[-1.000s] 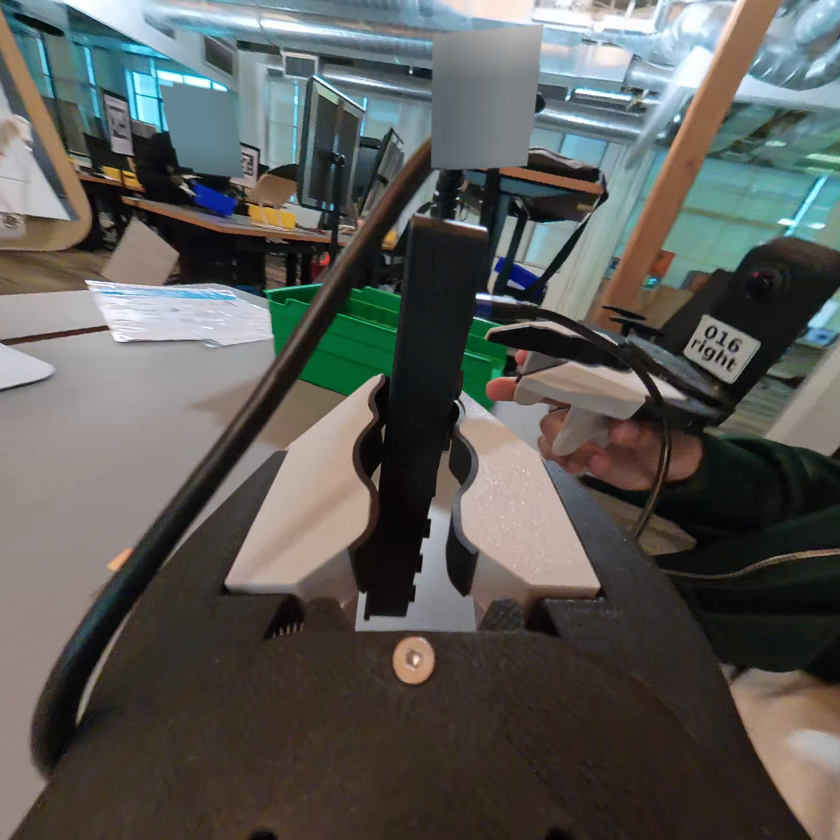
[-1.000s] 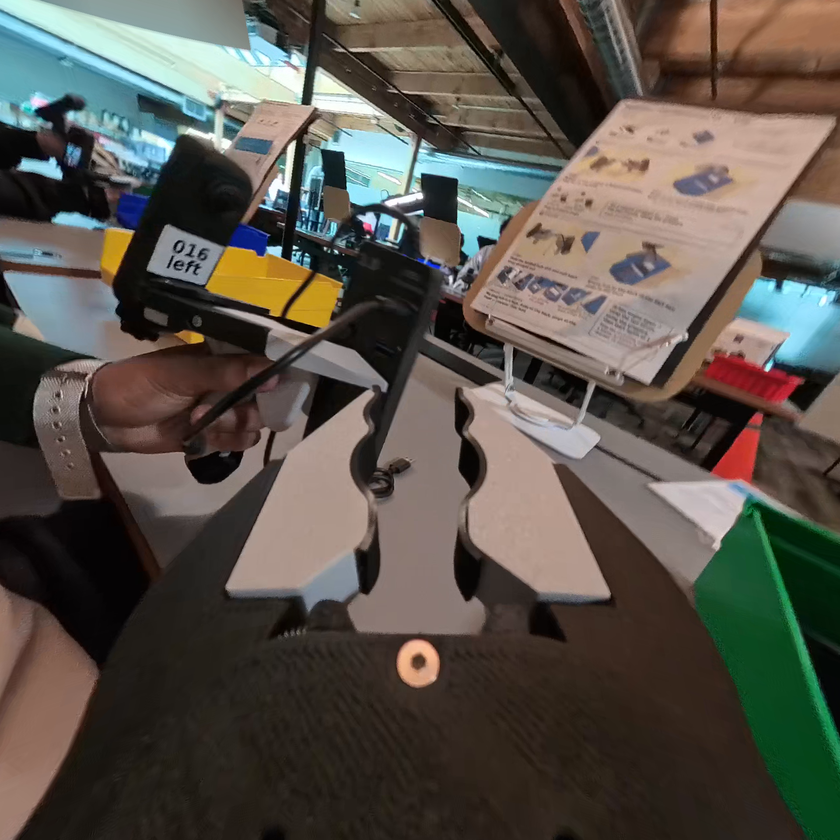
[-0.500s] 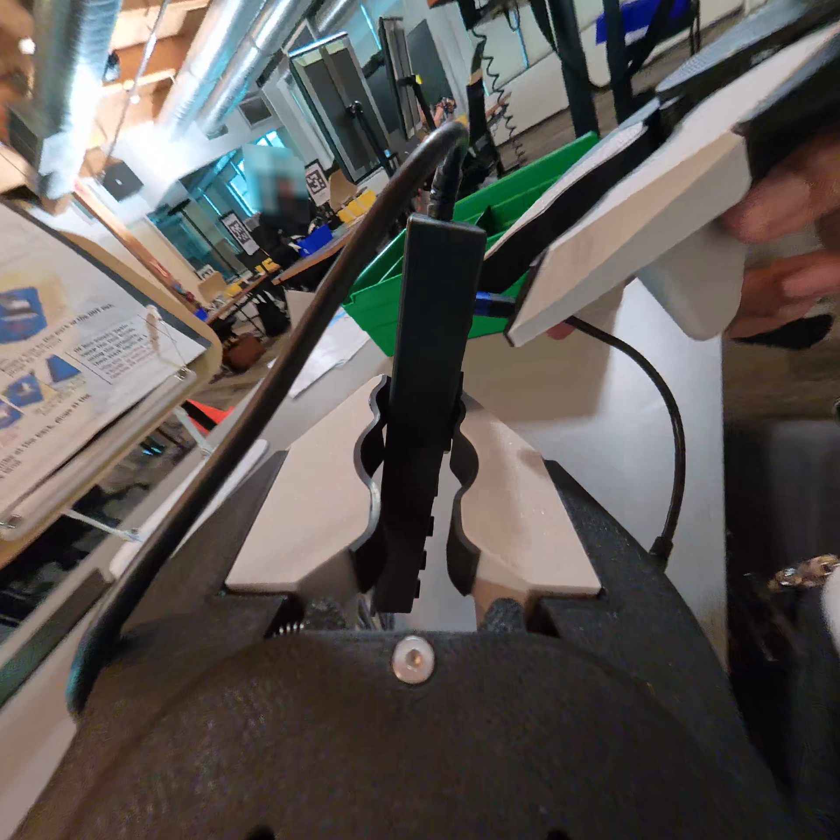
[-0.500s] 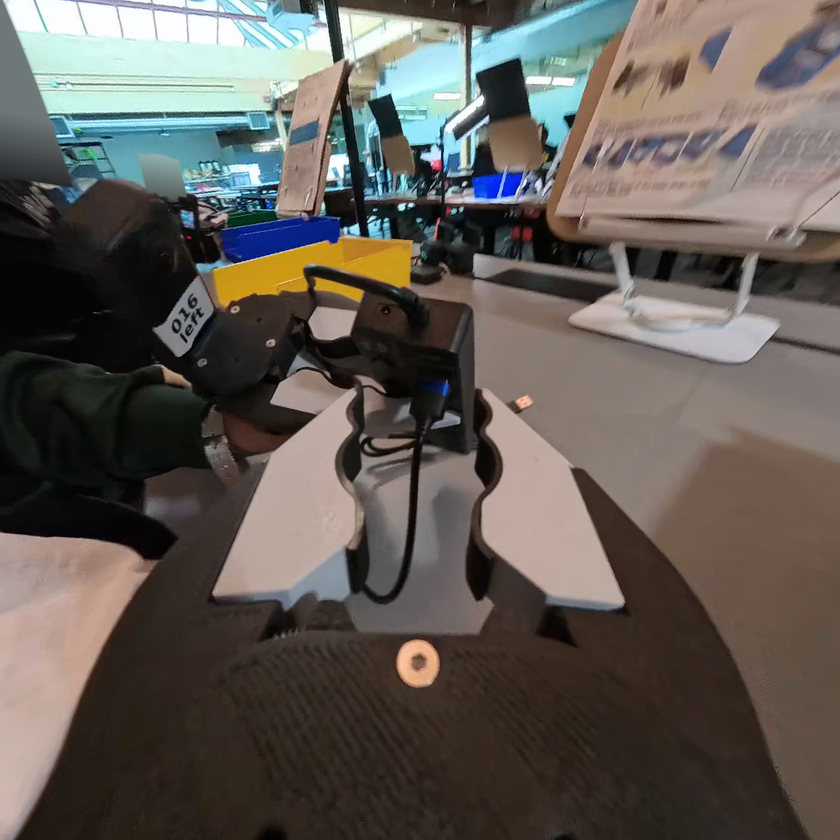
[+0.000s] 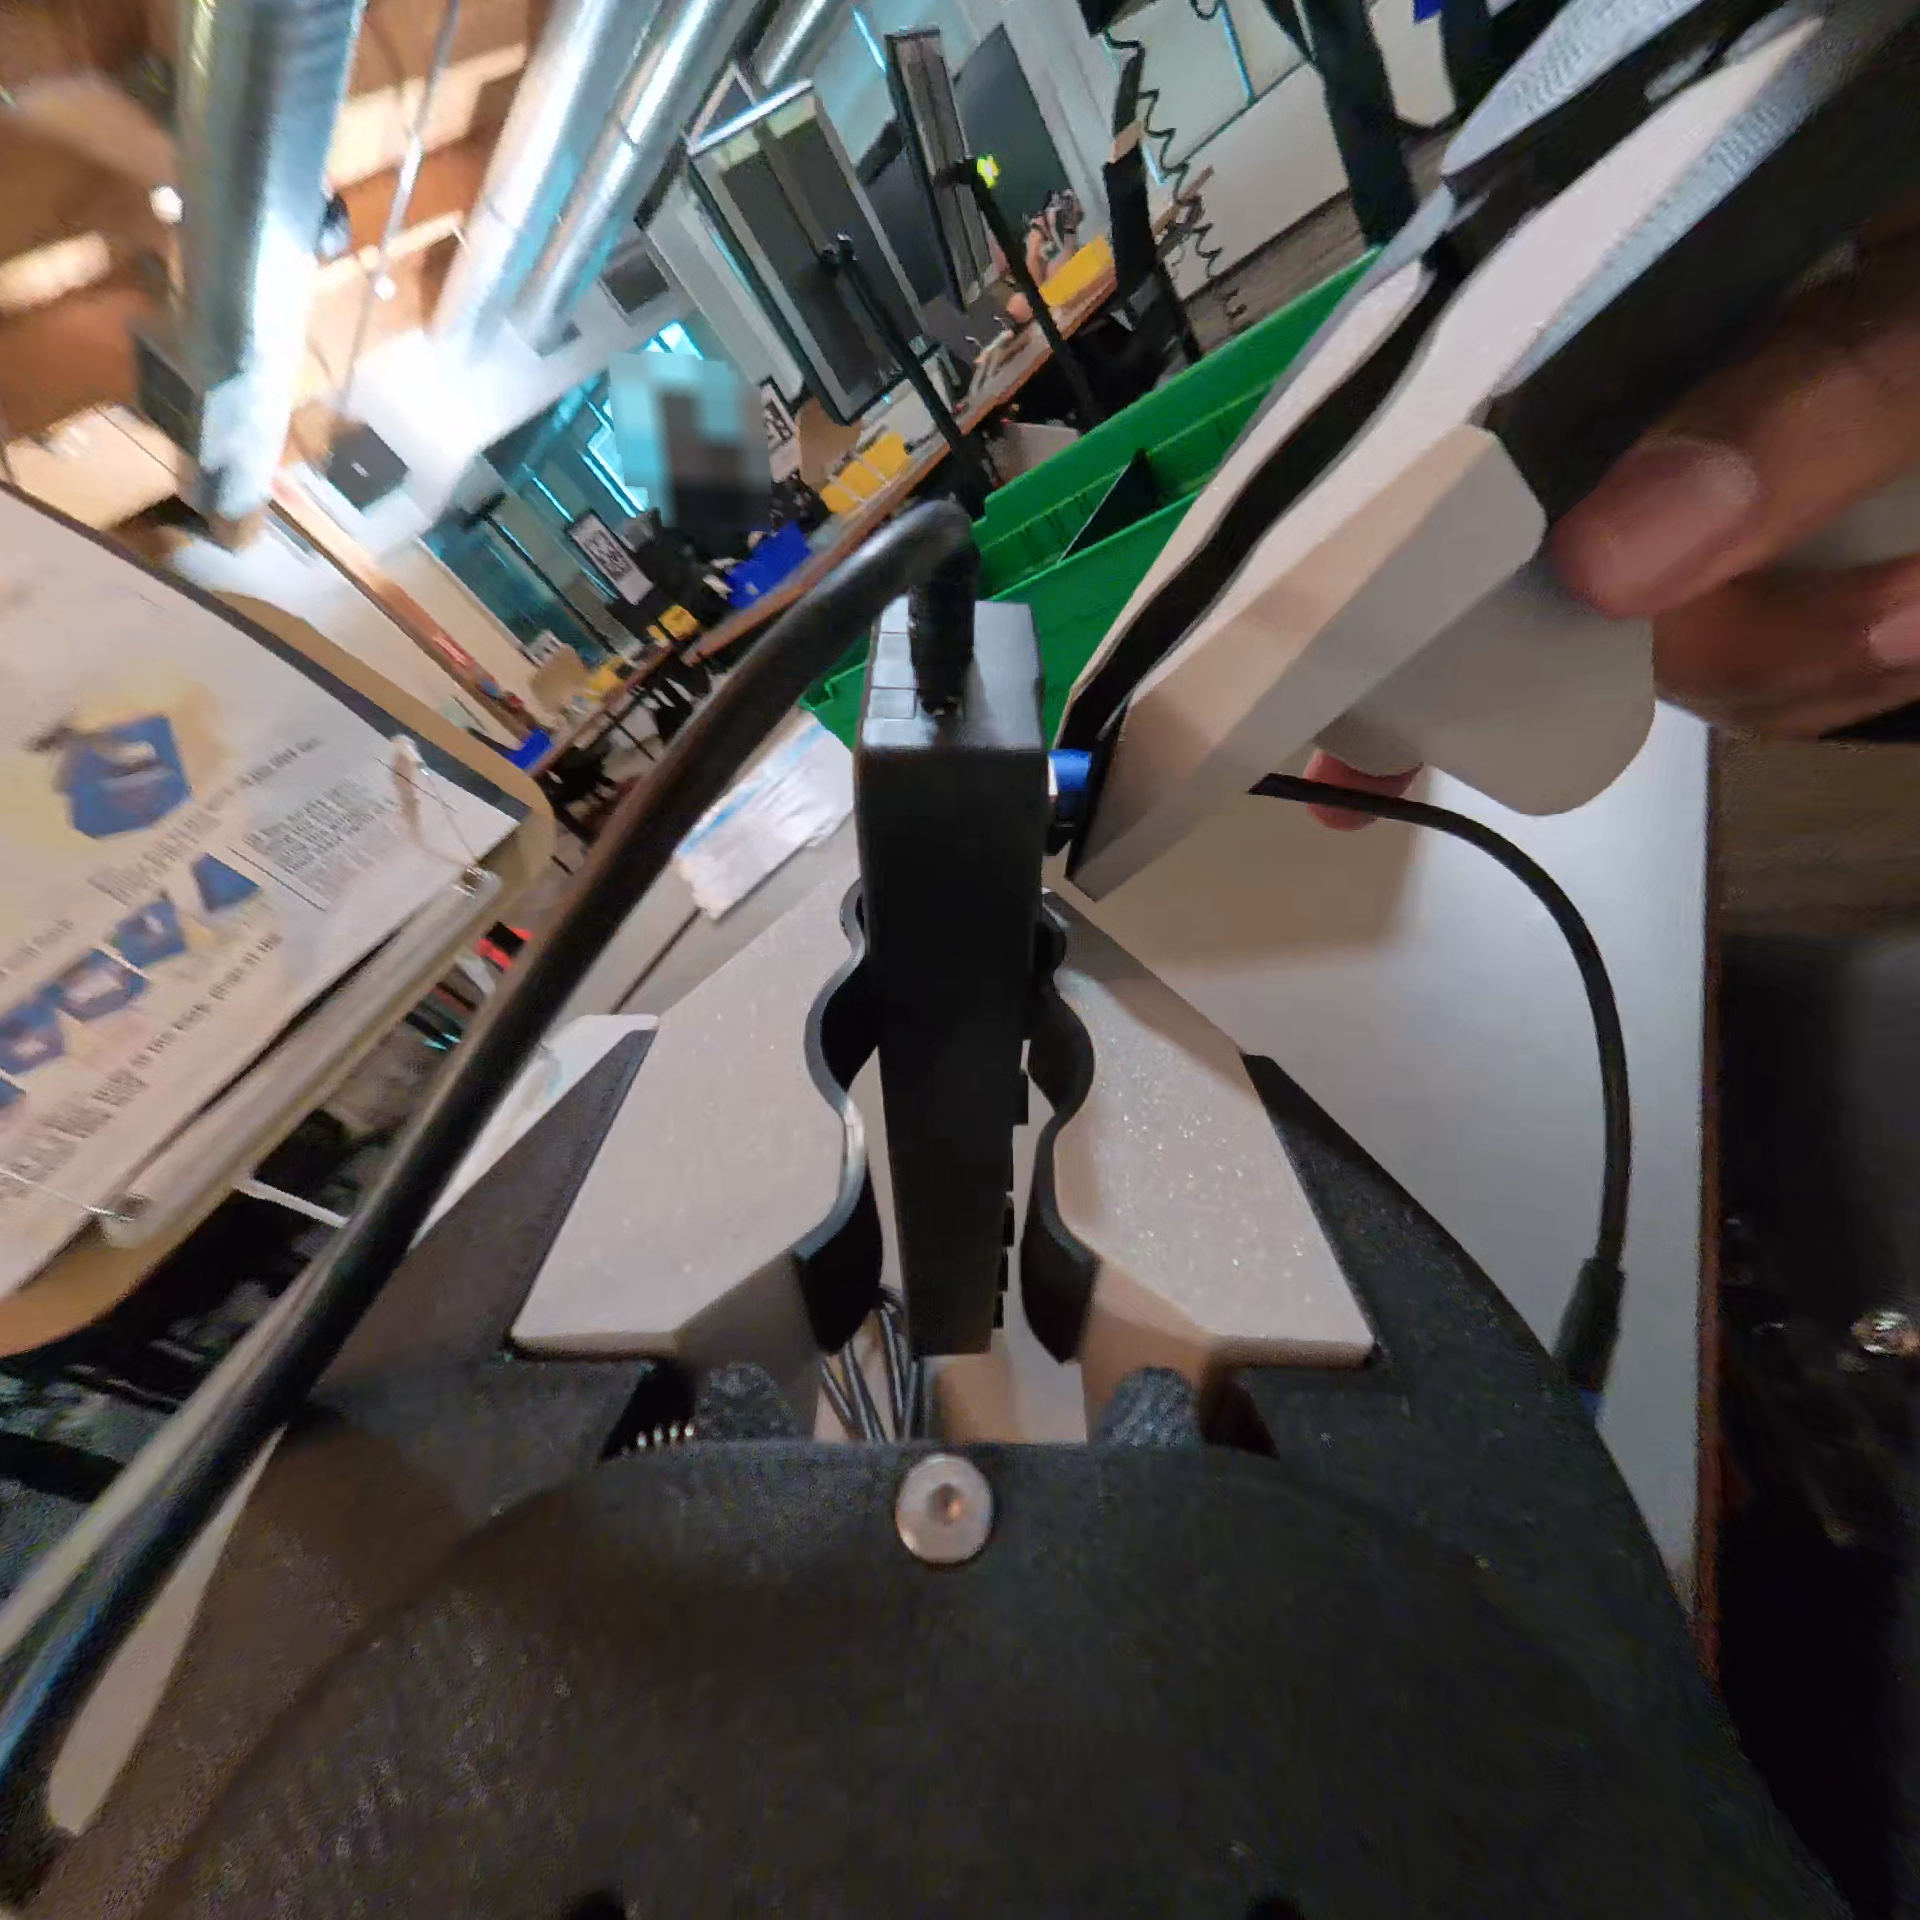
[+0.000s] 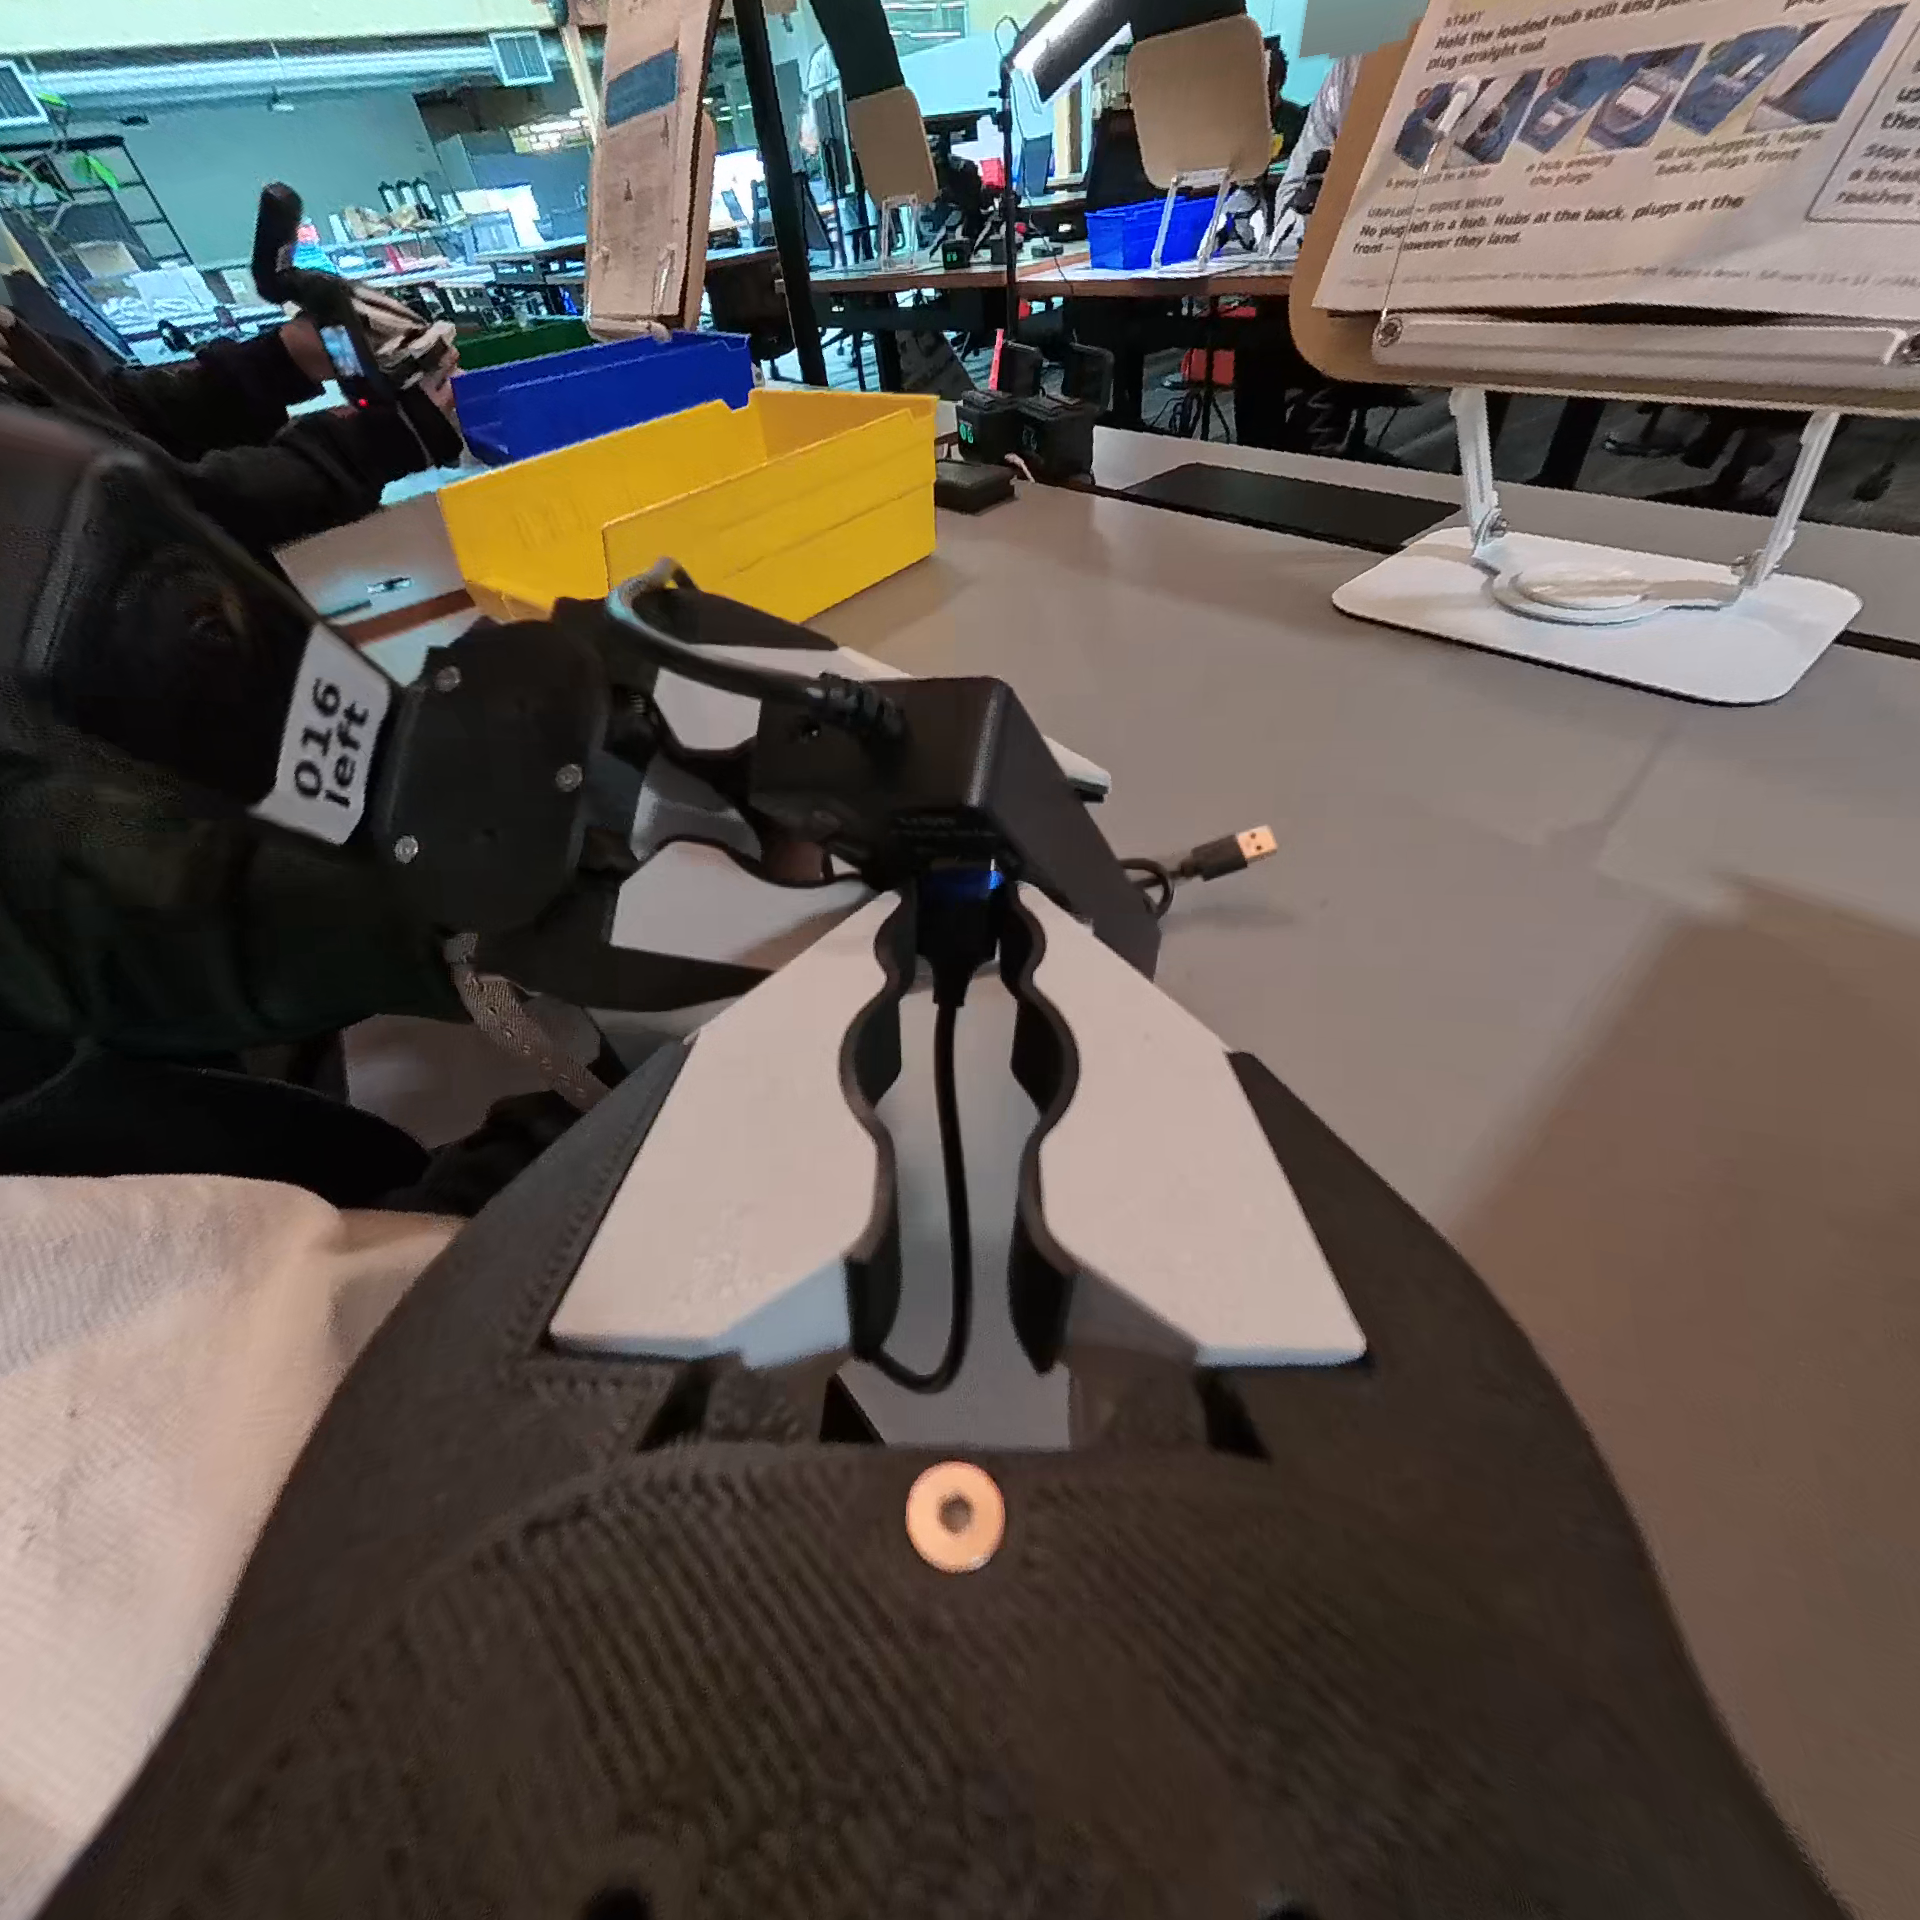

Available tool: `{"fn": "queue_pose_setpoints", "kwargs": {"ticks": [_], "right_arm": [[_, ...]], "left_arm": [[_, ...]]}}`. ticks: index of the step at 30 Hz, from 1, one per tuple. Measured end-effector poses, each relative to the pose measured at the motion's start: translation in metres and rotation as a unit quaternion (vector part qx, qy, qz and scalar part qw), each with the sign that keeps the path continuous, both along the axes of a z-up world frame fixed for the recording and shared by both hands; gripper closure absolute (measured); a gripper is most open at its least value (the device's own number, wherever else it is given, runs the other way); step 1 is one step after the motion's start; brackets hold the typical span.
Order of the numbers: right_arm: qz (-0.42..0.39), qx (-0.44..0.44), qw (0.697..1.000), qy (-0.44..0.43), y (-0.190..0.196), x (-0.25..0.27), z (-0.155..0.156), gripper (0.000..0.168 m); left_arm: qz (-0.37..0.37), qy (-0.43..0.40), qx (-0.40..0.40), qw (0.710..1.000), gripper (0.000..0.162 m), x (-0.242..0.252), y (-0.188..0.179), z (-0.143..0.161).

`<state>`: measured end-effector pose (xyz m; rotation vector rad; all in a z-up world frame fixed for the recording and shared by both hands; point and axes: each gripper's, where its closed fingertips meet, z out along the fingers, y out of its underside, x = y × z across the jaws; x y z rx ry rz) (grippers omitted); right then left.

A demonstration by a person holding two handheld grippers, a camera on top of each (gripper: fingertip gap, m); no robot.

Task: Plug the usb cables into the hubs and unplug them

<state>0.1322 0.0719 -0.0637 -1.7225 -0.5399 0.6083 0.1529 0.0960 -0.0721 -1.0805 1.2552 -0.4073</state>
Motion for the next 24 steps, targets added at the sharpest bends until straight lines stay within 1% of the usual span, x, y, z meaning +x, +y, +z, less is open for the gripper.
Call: {"fn": "queue_pose_setpoints", "kwargs": {"ticks": [1,4,7,11,12,13,14,15,16,17,18,19,21,22,24], "right_arm": [[-0.003,-0.004,1.0,0.002,0.001,0.0,0.002,0.154],[-0.012,-0.004,1.0,-0.008,0.001,-0.001,0.005,0.154],[-0.022,-0.001,1.0,-0.018,0.002,-0.001,0.008,0.154],[-0.035,-0.009,0.999,-0.022,0.004,0.002,0.008,0.154],[-0.041,-0.012,0.999,-0.025,0.005,0.004,0.007,0.154],[-0.042,-0.022,0.998,-0.033,0.003,0.005,0.003,0.155],[-0.042,-0.03,0.998,-0.04,-0.001,0.003,-0.002,0.156],[-0.05,-0.025,0.998,-0.042,-0.004,0.003,-0.003,0.156],[-0.06,-0.005,0.997,-0.041,-0.004,0.006,0.004,0.156],[-0.068,0.025,0.997,-0.04,-0.003,0.011,0.018,0.156],[-0.074,0.056,0.995,-0.037,-0.001,0.017,0.033,0.156],[-0.08,0.086,0.993,-0.031,0.001,0.025,0.047,0.156],[-0.103,0.139,0.985,-0.009,0.003,0.046,0.074,0.155],[-0.11,0.174,0.978,0.009,0.0,0.058,0.092,0.155],[-0.154,0.264,0.951,0.055,-0.014,0.096,0.135,0.155]], "left_arm": [[-0.002,-0.002,-0.016,1.0,0.138,0.0,0.001,0.001],[0.002,-0.012,-0.029,1.0,0.138,-0.001,0.003,0.005],[-0.005,-0.024,-0.08,0.996,0.137,0.001,0.005,0.005],[0.002,-0.031,-0.099,0.995,0.139,0.004,0.008,0.005],[0.024,-0.04,-0.104,0.993,0.139,0.003,0.015,0.008],[0.087,-0.083,-0.138,0.983,0.138,-0.011,0.046,0.017],[0.116,-0.134,-0.23,0.957,0.138,-0.03,0.079,0.024],[0.13,-0.165,-0.256,0.944,0.138,-0.052,0.104,0.036],[0.143,-0.18,-0.226,0.947,0.138,-0.069,0.116,0.051],[0.149,-0.181,-0.189,0.953,0.138,-0.079,0.118,0.063],[0.147,-0.182,-0.164,0.958,0.138,-0.082,0.115,0.071],[0.138,-0.185,-0.161,0.96,0.138,-0.082,0.112,0.073],[0.123,-0.186,-0.181,0.958,0.137,-0.077,0.108,0.066],[0.117,-0.181,-0.181,0.96,0.139,-0.074,0.106,0.061],[0.118,-0.16,-0.175,0.964,0.137,-0.069,0.105,0.049]]}}
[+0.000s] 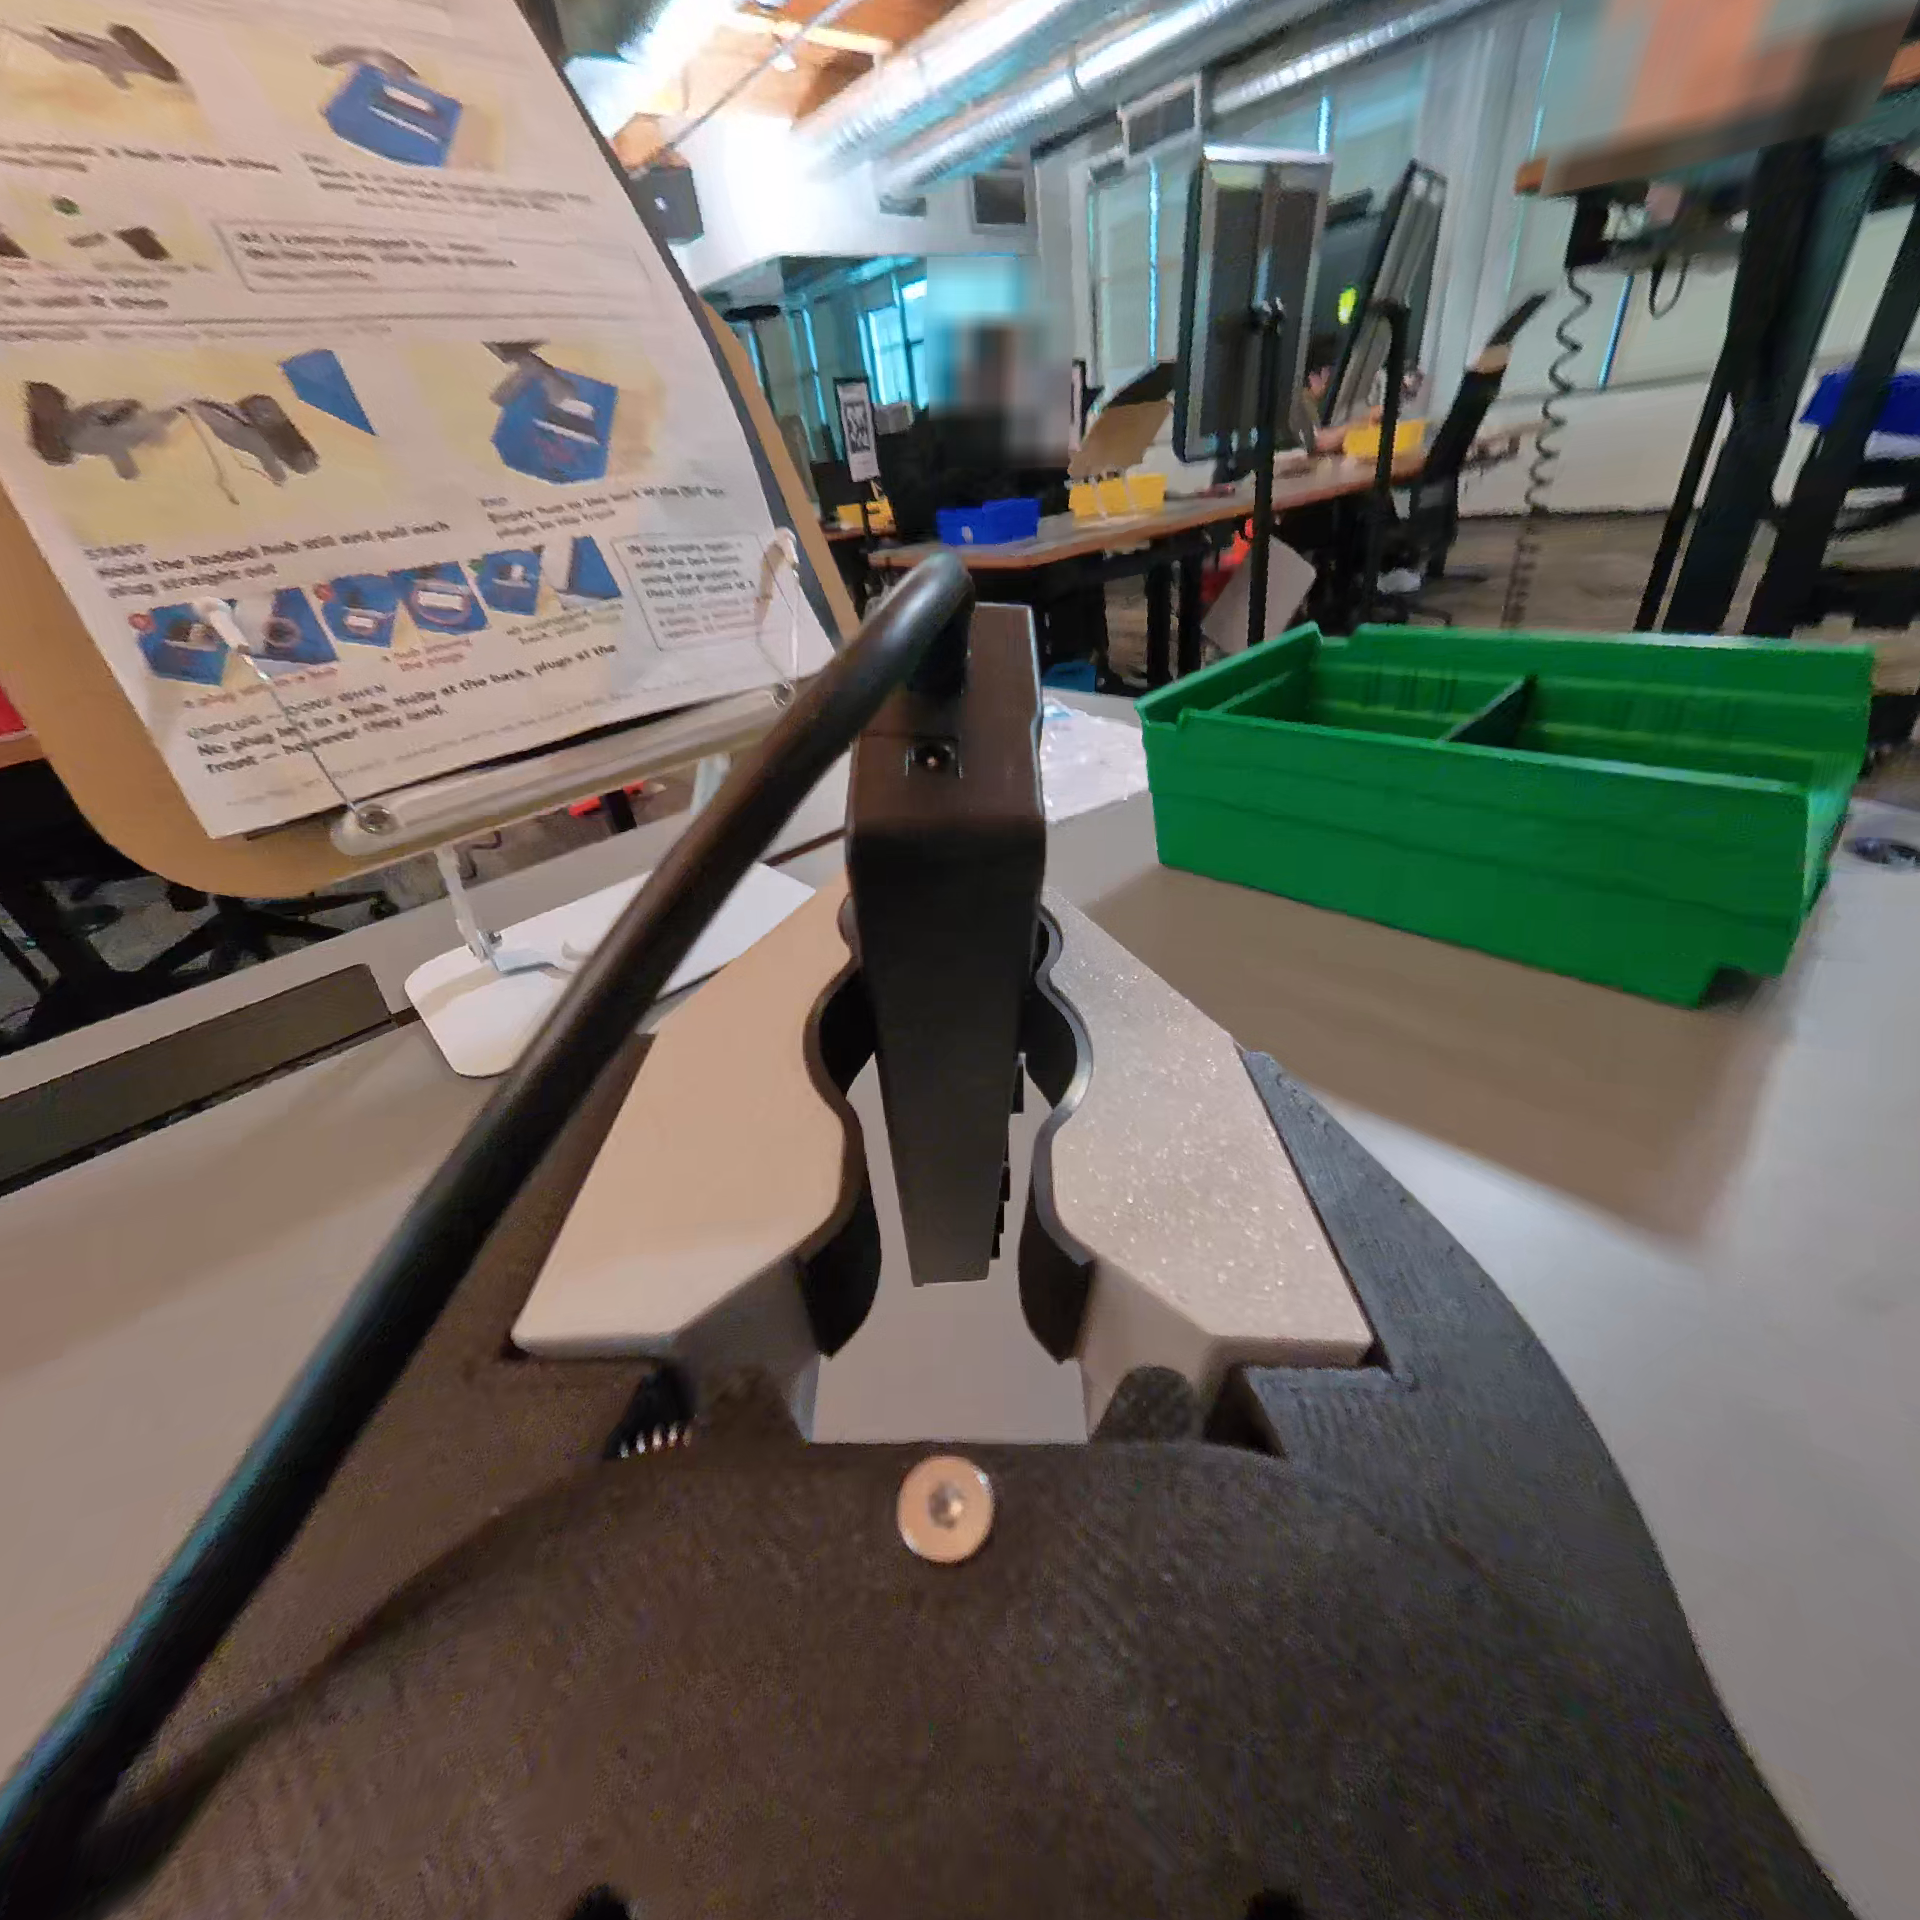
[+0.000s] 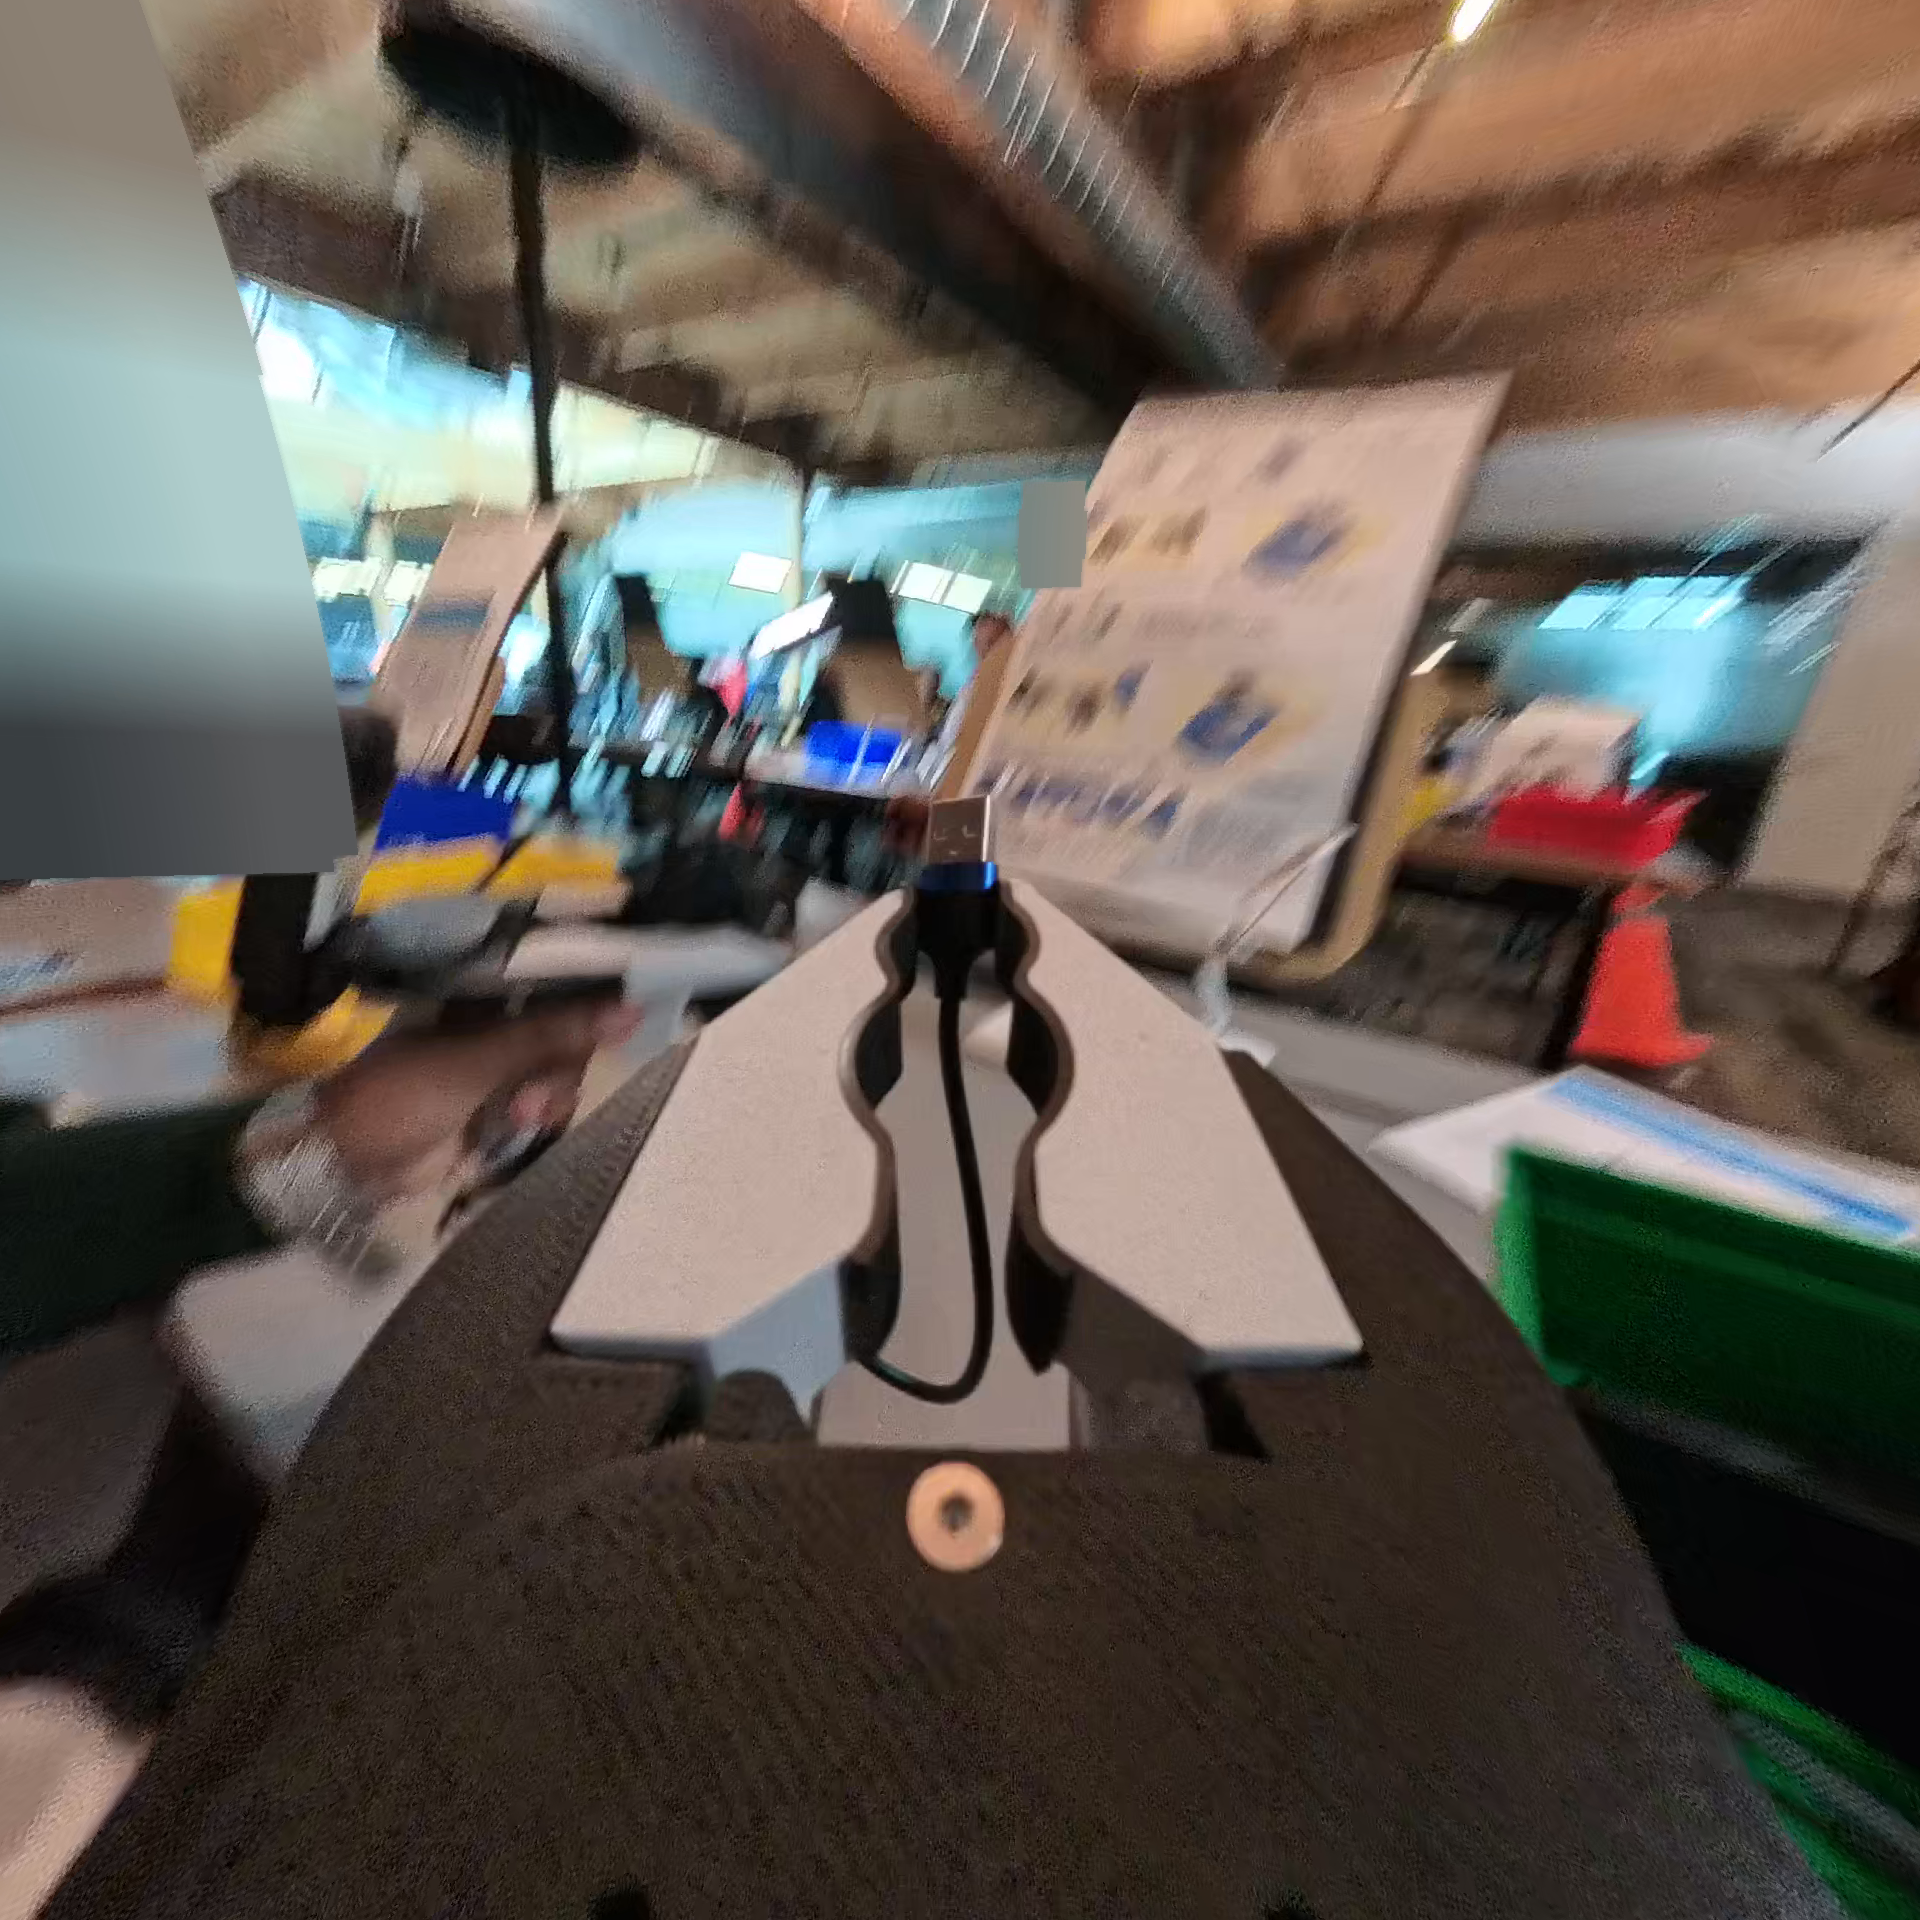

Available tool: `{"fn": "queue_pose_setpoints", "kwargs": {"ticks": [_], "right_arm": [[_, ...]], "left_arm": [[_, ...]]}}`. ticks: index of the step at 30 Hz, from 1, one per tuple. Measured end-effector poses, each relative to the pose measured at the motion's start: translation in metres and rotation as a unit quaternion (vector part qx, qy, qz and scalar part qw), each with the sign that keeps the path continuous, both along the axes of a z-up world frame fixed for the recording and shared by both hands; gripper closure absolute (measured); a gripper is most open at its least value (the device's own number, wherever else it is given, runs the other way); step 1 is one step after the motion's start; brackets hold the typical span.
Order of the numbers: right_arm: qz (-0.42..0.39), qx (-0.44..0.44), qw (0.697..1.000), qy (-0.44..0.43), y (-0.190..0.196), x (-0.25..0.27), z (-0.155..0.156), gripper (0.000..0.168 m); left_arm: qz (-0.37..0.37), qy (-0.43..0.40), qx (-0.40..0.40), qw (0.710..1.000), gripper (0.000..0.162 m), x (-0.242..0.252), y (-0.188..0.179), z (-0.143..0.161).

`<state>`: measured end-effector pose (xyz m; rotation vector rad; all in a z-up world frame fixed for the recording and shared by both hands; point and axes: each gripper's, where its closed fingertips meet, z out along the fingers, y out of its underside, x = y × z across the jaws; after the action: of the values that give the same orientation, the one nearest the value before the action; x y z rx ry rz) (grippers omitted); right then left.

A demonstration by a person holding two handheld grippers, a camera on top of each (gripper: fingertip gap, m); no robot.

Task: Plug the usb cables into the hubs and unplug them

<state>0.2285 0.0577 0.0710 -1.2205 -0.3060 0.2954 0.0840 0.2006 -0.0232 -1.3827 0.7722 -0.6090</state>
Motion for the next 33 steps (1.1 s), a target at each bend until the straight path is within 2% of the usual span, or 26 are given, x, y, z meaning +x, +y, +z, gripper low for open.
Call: {"fn": "queue_pose_setpoints", "kwargs": {"ticks": [3,6,12,21,24,25,26,27,28,31,33], "right_arm": [[-0.078,0.127,0.988,0.024,-0.033,0.064,0.04,0.155],[-0.151,0.163,0.975,0.011,-0.044,0.118,0.035,0.155],[-0.166,0.094,0.981,0.044,-0.016,0.174,-0.018,0.155],[-0.22,0.004,0.975,-0.011,0.02,0.195,-0.066,0.155],[-0.236,-0.078,0.968,0.008,0.037,0.21,-0.097,0.155],[-0.26,-0.125,0.957,0.018,0.043,0.222,-0.113,0.151],[-0.292,-0.173,0.94,0.024,0.046,0.236,-0.129,0.131],[-0.323,-0.214,0.921,0.028,0.046,0.25,-0.142,0.103],[-0.347,-0.245,0.905,0.029,0.045,0.262,-0.151,0.086],[-0.381,-0.25,0.89,0.032,0.036,0.278,-0.151,0.075],[-0.385,-0.213,0.897,0.036,0.031,0.278,-0.136,0.08]], "left_arm": [[-0.011,0.005,-0.006,1.0,0.139,0.005,-0.005,-0.009],[-0.027,0.001,-0.014,1.0,0.139,0.01,-0.01,-0.011],[-0.046,0.011,-0.017,0.999,0.139,0.019,-0.017,-0.018],[-0.066,0.026,-0.019,0.997,0.139,0.022,-0.024,-0.031],[-0.07,0.018,-0.034,0.997,0.136,0.02,-0.024,-0.033],[-0.071,0.014,-0.041,0.997,0.136,0.019,-0.023,-0.035],[-0.073,0.009,-0.049,0.996,0.135,0.018,-0.022,-0.036],[-0.075,0.004,-0.057,0.996,0.135,0.017,-0.022,-0.036],[-0.076,0.0,-0.064,0.995,0.135,0.016,-0.021,-0.037],[-0.077,-0.016,-0.084,0.993,0.135,0.013,-0.017,-0.038],[-0.08,-0.026,-0.097,0.992,0.135,0.012,-0.015,-0.039]]}}
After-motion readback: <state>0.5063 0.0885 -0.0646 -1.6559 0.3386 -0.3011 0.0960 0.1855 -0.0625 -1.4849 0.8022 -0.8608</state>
